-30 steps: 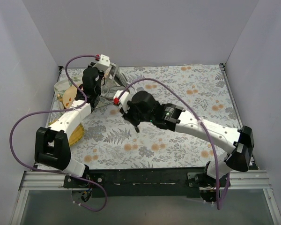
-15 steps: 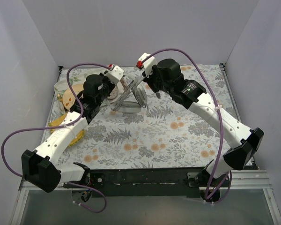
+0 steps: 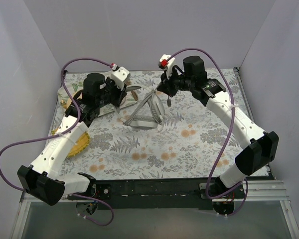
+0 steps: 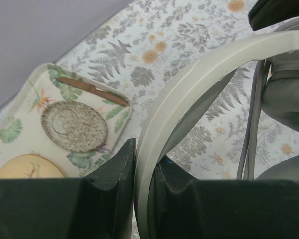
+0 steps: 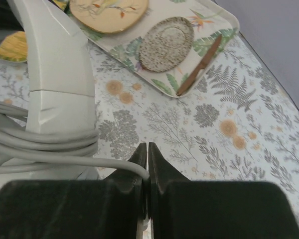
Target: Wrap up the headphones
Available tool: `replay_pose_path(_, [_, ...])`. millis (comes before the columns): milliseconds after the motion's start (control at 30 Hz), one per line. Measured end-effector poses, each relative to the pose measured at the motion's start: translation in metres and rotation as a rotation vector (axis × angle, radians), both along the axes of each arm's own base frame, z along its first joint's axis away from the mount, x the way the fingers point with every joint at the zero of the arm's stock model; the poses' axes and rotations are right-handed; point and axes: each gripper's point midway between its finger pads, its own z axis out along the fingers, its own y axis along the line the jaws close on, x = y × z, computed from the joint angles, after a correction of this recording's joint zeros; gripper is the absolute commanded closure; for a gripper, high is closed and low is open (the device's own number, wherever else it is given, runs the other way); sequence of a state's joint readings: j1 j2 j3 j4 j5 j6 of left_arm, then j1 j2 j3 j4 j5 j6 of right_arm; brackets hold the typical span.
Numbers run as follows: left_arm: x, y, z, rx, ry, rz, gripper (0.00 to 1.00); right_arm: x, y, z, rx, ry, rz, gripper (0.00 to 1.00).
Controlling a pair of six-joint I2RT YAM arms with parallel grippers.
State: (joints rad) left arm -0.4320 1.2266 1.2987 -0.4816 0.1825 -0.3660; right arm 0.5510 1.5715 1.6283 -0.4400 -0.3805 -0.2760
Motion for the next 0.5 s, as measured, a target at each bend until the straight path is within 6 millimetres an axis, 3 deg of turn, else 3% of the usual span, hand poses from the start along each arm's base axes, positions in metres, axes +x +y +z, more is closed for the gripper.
replay_pose_path(133, [-0.021, -0.008, -0.017, -0.038, 0.133, -0.062, 1.00, -0.006, 0.008, -0.014, 0.088, 0.043, 0.067, 0.64])
replay_pose_path(233, [-0.040, -0.017, -0.027, -0.066, 0.221, -0.126, 1.00, 0.004, 0.002, -0.028, 0.147, 0.066, 0.052, 0.61])
replay_pose_path(333, [-0.047, -0.025, -0.027, -0.106, 0.260, -0.156, 1.00, 0.010, -0.002, -0.044, 0.198, 0.093, 0.036, 0.64])
replay_pose_path(433, [-0.048, -0.027, -0.029, -0.139, 0.282, -0.154, 1.00, 0.004, -0.001, -0.064, 0.234, 0.141, 0.042, 0.73])
replay_pose_path(500, [-0.047, -0.026, -0.035, -0.153, 0.299, -0.141, 1.00, -0.002, 0.001, -0.078, 0.253, 0.176, 0.050, 0.73])
